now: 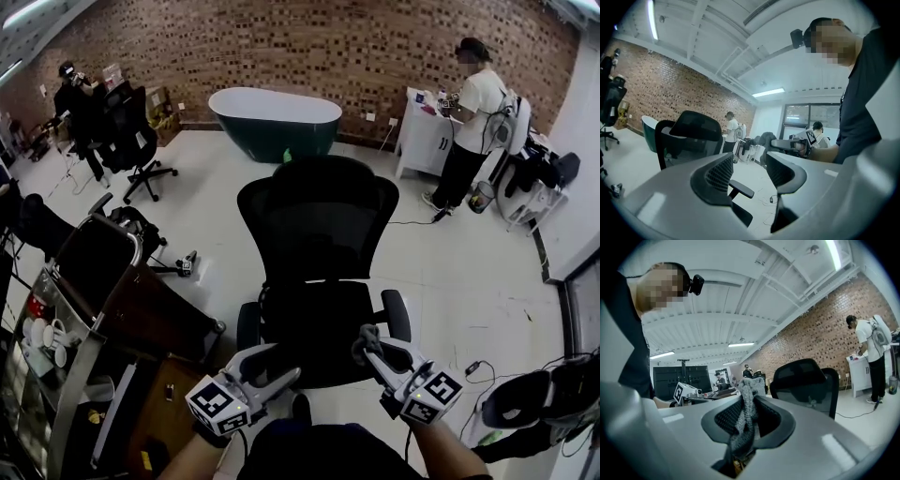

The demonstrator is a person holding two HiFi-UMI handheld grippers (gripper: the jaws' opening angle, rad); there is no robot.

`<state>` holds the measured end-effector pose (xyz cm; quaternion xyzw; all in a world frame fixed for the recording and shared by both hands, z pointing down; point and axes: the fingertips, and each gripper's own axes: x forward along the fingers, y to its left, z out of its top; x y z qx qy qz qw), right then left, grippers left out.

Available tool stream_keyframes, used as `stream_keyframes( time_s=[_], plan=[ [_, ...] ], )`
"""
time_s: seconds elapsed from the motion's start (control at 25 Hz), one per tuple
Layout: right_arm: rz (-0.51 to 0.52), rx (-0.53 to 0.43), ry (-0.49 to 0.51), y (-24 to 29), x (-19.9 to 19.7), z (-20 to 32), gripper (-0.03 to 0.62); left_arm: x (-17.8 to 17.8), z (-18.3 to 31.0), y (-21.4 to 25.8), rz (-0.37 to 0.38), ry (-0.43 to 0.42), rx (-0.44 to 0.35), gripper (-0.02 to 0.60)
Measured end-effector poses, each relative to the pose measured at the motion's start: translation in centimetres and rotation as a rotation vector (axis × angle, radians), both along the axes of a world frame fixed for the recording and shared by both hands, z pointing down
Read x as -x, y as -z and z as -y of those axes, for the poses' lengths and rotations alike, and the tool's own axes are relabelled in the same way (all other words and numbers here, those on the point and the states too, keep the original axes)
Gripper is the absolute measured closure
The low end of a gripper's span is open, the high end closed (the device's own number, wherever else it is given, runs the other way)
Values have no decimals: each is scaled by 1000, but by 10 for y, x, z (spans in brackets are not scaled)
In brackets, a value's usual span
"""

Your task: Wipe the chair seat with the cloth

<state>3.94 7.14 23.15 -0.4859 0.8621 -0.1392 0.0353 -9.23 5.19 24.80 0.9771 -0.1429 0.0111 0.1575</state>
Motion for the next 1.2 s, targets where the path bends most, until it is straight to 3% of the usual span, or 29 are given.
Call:
stream_keyframes(
  time_s=[0.32, 0.72, 0.88, 1.0, 1.2],
  plan=[
    [-9, 52, 10, -21, -8, 49, 530, -13, 48, -12, 1, -11, 29, 339],
    [-49, 138, 165, -86, 2, 135, 526, -21, 112, -59, 48, 73, 78, 336],
    [-122, 194, 264, -152, 19, 190, 526, -27, 142, -115, 88, 109, 142, 331],
    [-151, 294, 323, -221, 41, 232, 526, -22, 162, -165, 138, 136, 198, 325],
    [-181, 478, 341, -346, 63, 297, 526, -22, 193, -238, 157, 179, 272, 320]
  ],
)
